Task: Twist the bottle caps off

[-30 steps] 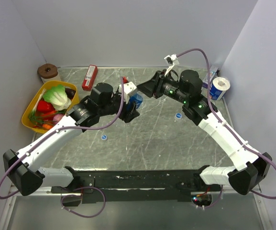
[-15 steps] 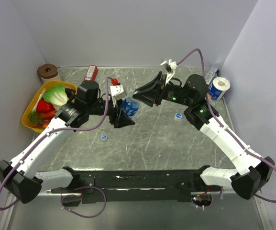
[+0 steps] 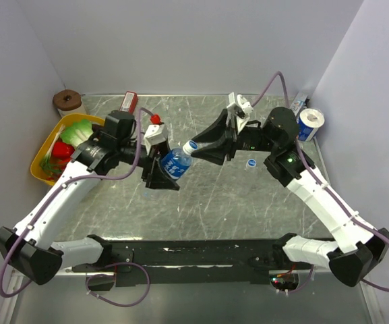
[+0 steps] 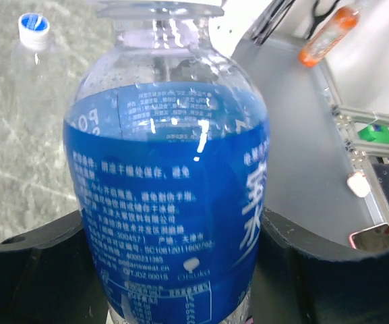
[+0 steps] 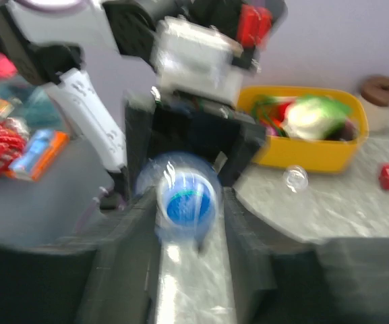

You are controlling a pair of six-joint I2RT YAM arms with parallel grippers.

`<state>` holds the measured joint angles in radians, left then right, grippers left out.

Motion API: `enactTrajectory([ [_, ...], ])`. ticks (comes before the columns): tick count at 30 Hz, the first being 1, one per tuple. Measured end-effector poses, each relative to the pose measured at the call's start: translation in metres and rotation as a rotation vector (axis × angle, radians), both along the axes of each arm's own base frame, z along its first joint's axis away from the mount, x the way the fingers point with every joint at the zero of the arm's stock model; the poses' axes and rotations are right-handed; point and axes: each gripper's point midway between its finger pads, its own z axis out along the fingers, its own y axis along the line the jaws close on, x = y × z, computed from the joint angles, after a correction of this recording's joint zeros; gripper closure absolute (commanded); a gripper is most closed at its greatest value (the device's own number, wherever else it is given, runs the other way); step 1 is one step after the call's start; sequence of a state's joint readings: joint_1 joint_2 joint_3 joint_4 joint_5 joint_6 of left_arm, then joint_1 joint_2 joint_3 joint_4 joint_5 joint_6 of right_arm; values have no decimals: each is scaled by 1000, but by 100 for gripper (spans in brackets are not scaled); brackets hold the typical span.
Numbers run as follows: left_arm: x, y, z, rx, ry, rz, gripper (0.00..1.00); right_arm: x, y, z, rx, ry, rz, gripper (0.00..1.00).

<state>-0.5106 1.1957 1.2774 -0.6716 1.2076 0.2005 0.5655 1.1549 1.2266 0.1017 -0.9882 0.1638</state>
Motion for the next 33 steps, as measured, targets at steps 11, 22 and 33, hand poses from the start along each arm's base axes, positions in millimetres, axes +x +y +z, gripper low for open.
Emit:
enactTrajectory([
  [11,-30,12,48,-140,-147,-85,56,40,-30,-36,-85,53,-263,0],
  [22,55,-13,2,90,-202,344,59,34,-50,15,45,154,-408,10],
  [33,75,-22,-19,139,-198,467,59,84,-50,-5,1,381,-599,21],
])
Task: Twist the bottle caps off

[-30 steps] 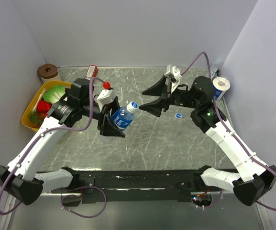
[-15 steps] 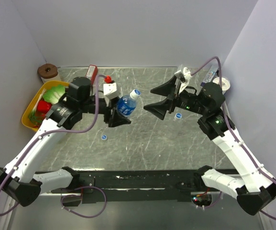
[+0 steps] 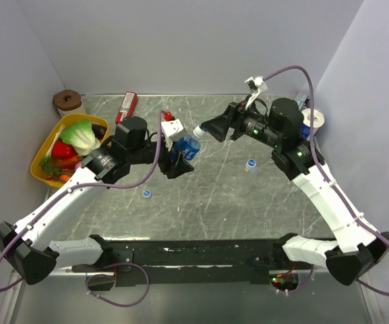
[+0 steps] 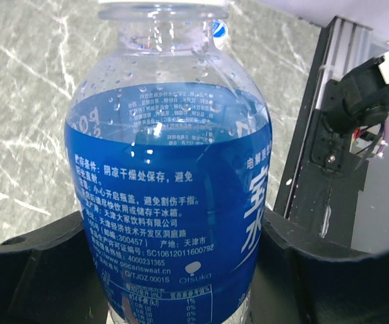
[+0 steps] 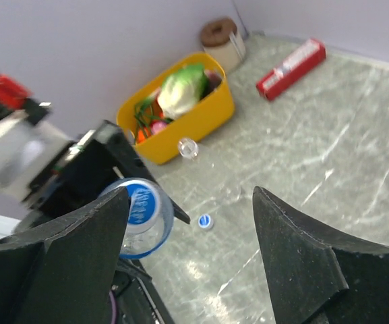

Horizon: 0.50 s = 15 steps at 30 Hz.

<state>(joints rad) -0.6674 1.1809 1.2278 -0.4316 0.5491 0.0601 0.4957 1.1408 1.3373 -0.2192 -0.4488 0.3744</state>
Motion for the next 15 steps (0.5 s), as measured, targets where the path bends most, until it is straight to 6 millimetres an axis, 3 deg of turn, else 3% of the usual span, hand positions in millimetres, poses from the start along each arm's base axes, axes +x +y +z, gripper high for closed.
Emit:
enactTrajectory([
  [4,3,-1,-7,17,15,12,59,10,7,-14,6,70,-9,24],
  [14,8,-3,-14,35,20,28,59,2,18,-7,55,94,17,25],
  [15,8,-3,-14,35,21,30,59,2,19,-7,54,96,17,29],
])
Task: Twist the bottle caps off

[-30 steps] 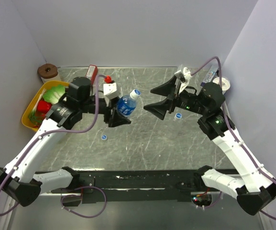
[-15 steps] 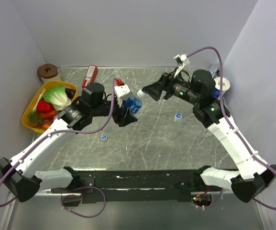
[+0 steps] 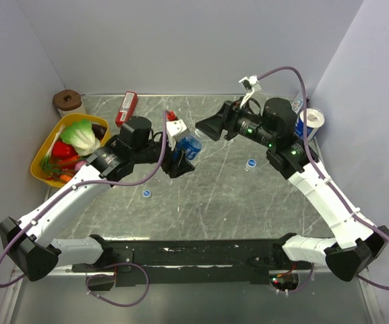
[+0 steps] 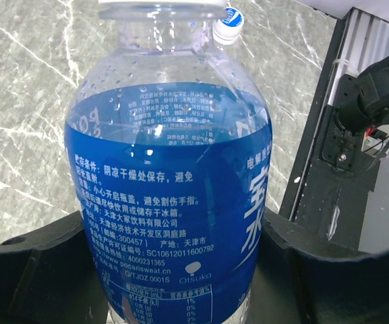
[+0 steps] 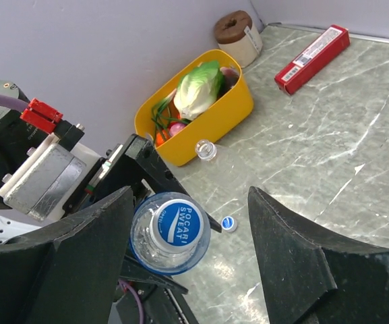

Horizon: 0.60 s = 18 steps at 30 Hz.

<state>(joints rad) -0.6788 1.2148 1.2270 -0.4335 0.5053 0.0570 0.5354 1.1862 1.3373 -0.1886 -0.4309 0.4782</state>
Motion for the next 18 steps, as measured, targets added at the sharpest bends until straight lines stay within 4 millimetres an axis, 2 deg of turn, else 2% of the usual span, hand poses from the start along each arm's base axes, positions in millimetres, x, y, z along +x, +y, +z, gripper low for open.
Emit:
enactTrajectory([
  [9,2,1,0,4,-3,14,59,0,22,-16,-53,39,28,58],
  [15,1,0,1,-2,-2,5,59,-1,22,-13,-47,27,28,67],
  [18,-3,-2,3,-17,8,-17,59,-4,23,-11,-33,7,44,69],
])
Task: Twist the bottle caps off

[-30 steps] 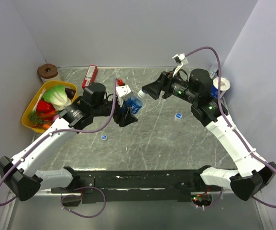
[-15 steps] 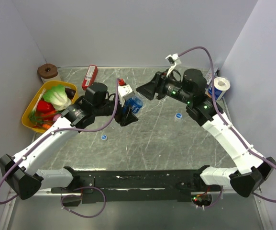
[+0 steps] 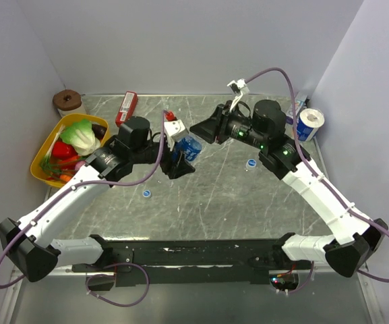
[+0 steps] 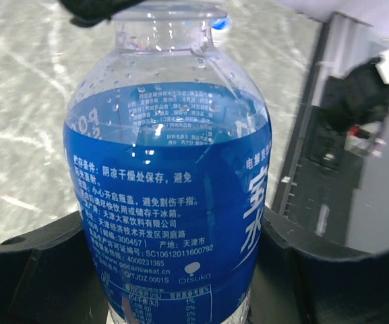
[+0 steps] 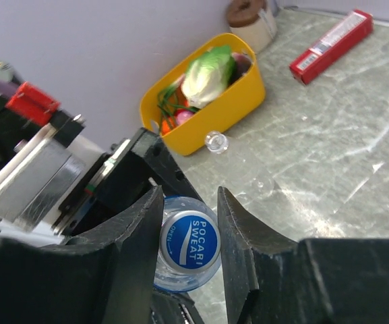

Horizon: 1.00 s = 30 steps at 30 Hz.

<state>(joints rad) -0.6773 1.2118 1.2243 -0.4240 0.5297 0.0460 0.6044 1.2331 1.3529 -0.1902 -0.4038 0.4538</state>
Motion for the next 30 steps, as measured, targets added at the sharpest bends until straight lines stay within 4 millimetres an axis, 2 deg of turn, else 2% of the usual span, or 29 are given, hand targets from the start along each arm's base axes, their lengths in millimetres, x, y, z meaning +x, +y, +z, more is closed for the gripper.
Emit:
enactTrajectory([
  [4,-17,0,5,-46,23,-82,57,-15,2,6,18,-63,74,70],
  [6,-27,1,11,-76,31,-130,58,-25,5,13,31,-120,130,70],
  [7,-38,3,19,-111,44,-197,58,-38,8,24,50,-193,208,70],
  [9,-44,4,23,-128,51,-234,58,-45,10,28,57,-235,245,70],
  [16,-78,14,28,-169,142,-433,58,-80,15,32,85,-384,468,68],
  [19,-87,17,32,-176,176,-491,57,-90,13,33,100,-428,535,62],
  [22,-91,19,33,-181,194,-515,57,-95,12,33,102,-449,577,52],
  [24,-94,20,34,-188,197,-527,57,-97,10,32,97,-456,590,32],
  [26,-94,22,37,-198,179,-535,57,-91,4,30,83,-457,570,19],
  [30,-104,28,51,-212,114,-578,57,-76,-6,25,48,-462,506,15],
])
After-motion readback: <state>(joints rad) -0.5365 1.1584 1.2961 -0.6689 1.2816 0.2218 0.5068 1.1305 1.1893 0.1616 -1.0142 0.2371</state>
